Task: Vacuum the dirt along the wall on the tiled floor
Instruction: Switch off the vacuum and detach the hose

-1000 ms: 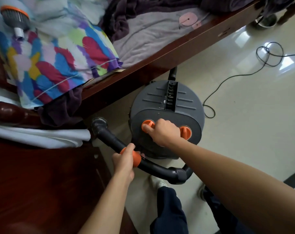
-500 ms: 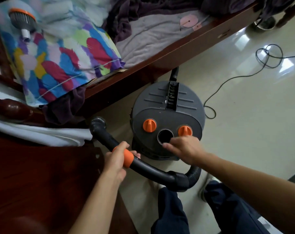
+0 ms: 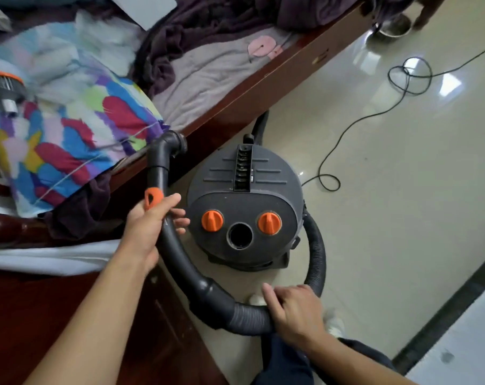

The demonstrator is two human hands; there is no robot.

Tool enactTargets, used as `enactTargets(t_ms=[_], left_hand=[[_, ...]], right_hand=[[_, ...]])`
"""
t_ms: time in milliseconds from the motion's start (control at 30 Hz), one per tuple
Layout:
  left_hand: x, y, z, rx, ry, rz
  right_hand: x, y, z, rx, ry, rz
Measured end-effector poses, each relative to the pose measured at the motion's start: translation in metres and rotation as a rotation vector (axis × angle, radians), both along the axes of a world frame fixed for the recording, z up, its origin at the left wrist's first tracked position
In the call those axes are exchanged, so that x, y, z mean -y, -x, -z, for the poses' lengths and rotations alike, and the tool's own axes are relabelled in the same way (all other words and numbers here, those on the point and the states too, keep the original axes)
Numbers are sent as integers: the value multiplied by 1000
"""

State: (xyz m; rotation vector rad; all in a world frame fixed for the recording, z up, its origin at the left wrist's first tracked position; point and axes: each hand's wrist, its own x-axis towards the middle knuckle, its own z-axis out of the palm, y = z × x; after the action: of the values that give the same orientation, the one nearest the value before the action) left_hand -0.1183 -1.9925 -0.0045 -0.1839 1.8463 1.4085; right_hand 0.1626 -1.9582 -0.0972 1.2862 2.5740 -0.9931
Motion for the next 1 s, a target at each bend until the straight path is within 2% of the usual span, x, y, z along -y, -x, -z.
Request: enactTargets(t_ms=[167, 267, 333, 433, 533, 633, 733, 833, 933, 1000], left_hand=[[15, -12, 0, -223, 175, 74], [25, -2, -7, -262, 279, 120], [33, 17, -19, -273, 281, 218], [36, 45, -40, -290, 260, 436], [23, 74, -46, -360, 305, 689], [0, 93, -59, -404, 272, 849], [-27, 101, -75, -383, 101, 868], [-59, 104, -80, -368, 20, 911], [-93, 102, -72, -364, 41, 1077], [-120, 98, -61, -373, 102, 1189]], right_hand=[[29, 98, -29, 5, 225, 231], [35, 113, -40, -131, 279, 165], [15, 104, -38, -263, 201, 119], [-55, 97, -33, -412, -122, 107], [-128, 114, -46, -339, -329, 31], [-175, 145, -59, -233, -384, -87], [-202, 173, -66, -152, -378, -167], [-223, 187, -72, -248, -464, -96], [-250, 191, -77, -337, -620, -58], [-269, 189, -76, -255, -535, -201]])
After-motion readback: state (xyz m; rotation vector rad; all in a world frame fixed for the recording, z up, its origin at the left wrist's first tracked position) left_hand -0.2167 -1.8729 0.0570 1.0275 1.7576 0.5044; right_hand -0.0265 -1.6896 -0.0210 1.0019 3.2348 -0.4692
